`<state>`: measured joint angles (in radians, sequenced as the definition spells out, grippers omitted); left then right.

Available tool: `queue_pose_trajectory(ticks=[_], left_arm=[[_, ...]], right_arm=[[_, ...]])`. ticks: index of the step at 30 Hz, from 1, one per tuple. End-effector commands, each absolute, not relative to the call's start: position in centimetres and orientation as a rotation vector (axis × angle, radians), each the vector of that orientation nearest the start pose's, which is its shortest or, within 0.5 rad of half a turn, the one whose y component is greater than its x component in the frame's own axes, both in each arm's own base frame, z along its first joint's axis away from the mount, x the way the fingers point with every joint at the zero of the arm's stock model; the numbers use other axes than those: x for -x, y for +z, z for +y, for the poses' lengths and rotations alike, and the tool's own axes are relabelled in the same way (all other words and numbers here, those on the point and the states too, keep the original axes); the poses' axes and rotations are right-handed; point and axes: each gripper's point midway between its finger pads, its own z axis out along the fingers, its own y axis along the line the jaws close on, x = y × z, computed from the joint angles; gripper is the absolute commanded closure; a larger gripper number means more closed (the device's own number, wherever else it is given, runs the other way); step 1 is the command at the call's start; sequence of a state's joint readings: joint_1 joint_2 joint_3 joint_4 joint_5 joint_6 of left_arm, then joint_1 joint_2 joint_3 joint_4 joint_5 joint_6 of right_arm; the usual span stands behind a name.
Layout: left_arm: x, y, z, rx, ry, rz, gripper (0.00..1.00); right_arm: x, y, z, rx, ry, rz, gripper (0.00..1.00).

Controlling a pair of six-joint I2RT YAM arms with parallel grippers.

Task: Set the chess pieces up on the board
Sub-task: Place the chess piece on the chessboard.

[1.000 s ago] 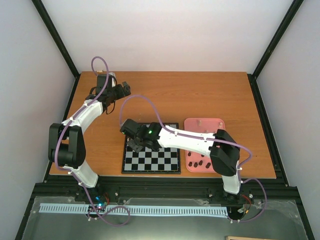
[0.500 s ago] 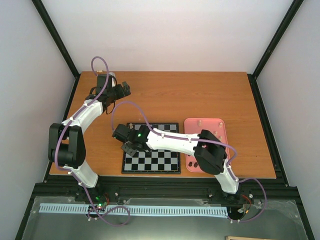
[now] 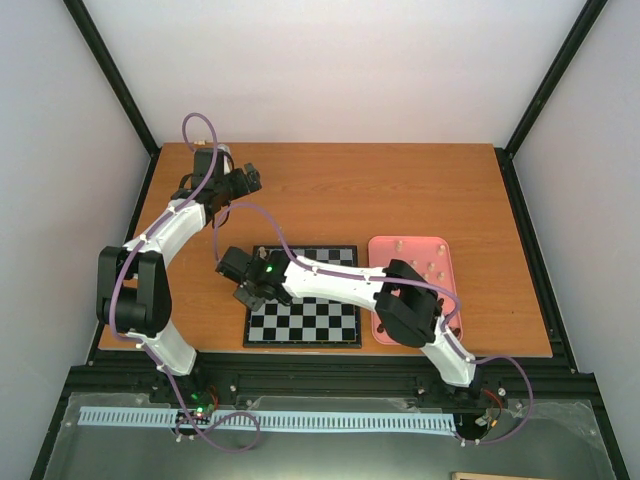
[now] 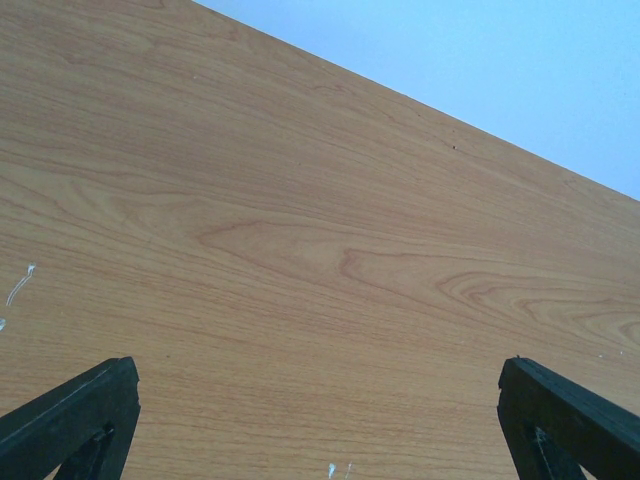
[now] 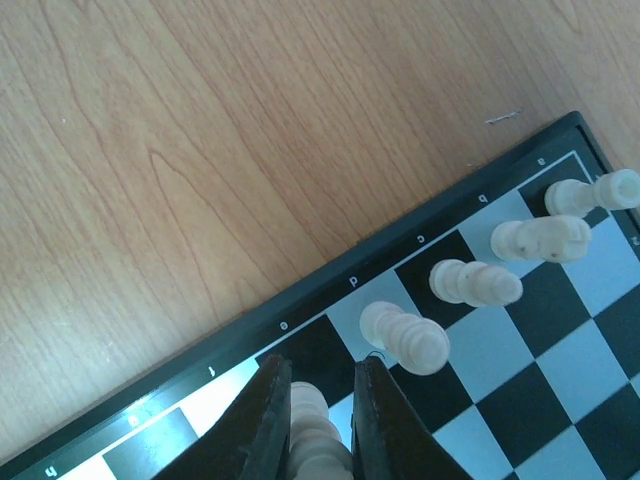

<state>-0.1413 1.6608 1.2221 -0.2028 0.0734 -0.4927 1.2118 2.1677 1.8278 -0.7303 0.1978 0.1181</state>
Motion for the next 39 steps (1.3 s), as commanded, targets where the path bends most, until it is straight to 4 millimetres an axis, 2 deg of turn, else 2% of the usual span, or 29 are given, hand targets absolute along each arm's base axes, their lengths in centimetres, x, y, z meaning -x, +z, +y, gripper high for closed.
queue_pose_trajectory(ticks=[1,39], left_arm=[[-49.1,19.4,-7.8,0.342,-0.416,2.183,0.0],[-49.2,19.2,-7.8,0.341,-0.409,2.183,0.0]], right_arm=[[-21.7,8.8,49.8,1.344,0.2,2.264,0.94],[-23.7,6.8,49.7,1.332,0.156,2.271,0.92]])
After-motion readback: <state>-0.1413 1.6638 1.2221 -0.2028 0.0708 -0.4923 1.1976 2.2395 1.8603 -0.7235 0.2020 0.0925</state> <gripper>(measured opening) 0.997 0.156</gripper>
